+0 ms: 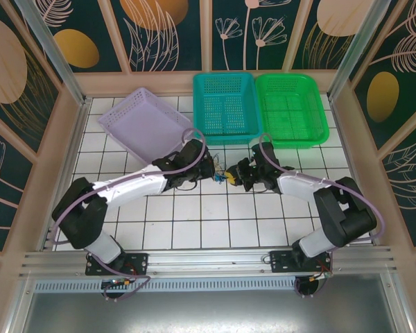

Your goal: Untangle the cables

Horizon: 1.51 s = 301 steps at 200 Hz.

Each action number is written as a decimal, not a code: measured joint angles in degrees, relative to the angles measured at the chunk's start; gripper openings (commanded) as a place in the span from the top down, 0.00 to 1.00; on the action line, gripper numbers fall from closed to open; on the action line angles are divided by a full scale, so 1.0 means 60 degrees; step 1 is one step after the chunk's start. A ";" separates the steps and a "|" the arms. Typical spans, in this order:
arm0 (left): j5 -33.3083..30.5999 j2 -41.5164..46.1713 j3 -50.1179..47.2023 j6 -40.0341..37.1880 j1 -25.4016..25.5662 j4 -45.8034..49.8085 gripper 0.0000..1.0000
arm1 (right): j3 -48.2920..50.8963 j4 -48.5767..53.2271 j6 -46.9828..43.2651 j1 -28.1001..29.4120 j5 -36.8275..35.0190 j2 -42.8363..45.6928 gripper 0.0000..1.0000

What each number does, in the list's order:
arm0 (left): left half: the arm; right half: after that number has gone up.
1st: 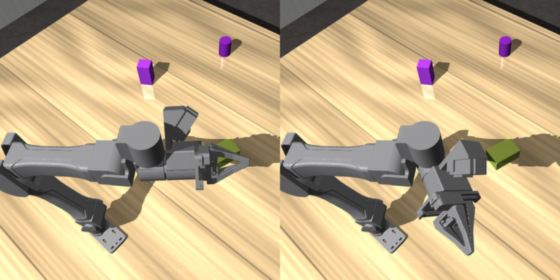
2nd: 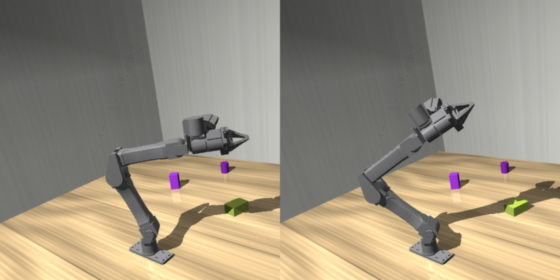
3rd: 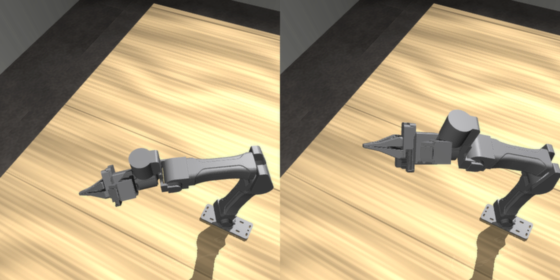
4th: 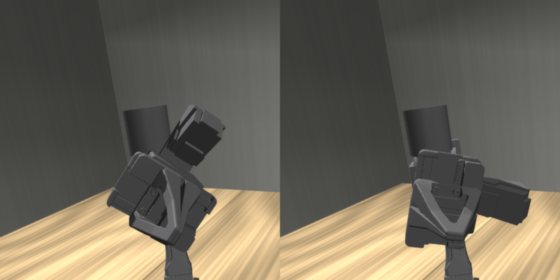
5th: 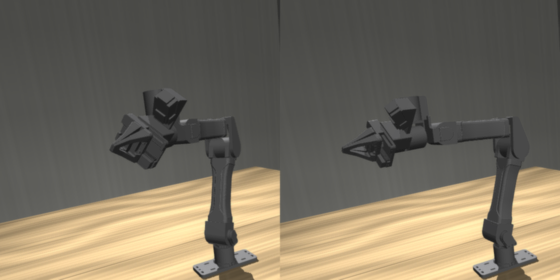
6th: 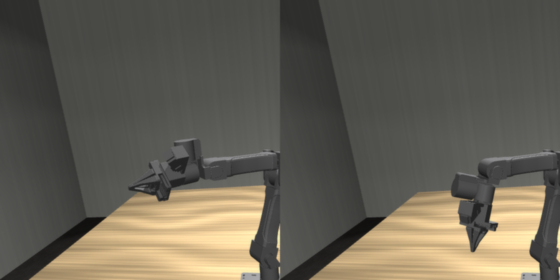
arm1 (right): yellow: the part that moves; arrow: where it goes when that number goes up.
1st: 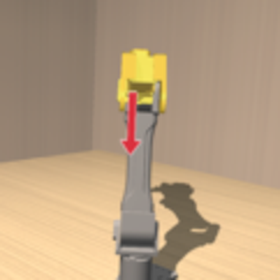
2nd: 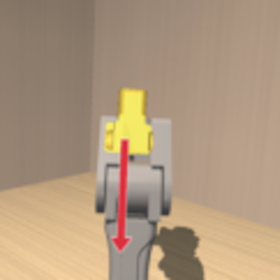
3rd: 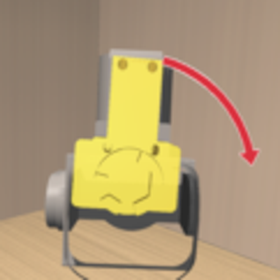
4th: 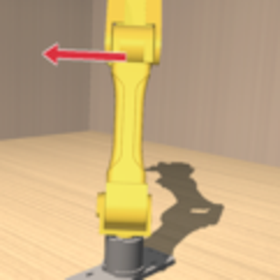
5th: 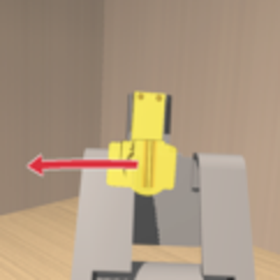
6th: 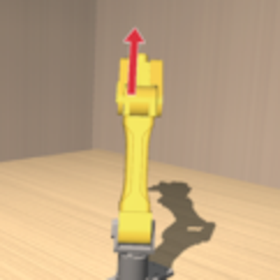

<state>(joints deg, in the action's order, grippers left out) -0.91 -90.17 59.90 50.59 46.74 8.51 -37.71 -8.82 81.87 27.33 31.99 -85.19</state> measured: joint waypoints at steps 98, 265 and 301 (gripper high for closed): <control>0.0102 0.0787 0.0379 0.0091 -0.0284 -0.0229 1.00 | -0.0131 0.2069 -0.3333 0.0007 -0.1016 0.1632 0.51; 0.1774 -0.1548 0.4404 0.0878 -0.0754 0.4095 1.00 | 0.0164 -0.0288 -1.5231 0.3625 -0.8517 0.2725 0.38; 0.1905 -0.1548 0.4430 0.0907 -0.0765 0.4167 1.00 | -0.0062 -0.0481 -1.5591 0.3632 -0.8703 0.1891 0.83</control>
<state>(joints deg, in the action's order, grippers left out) 10.52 -99.46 86.48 56.03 42.15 33.52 -38.09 -11.70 -11.68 49.12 -20.23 -73.84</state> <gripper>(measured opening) 0.044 0.382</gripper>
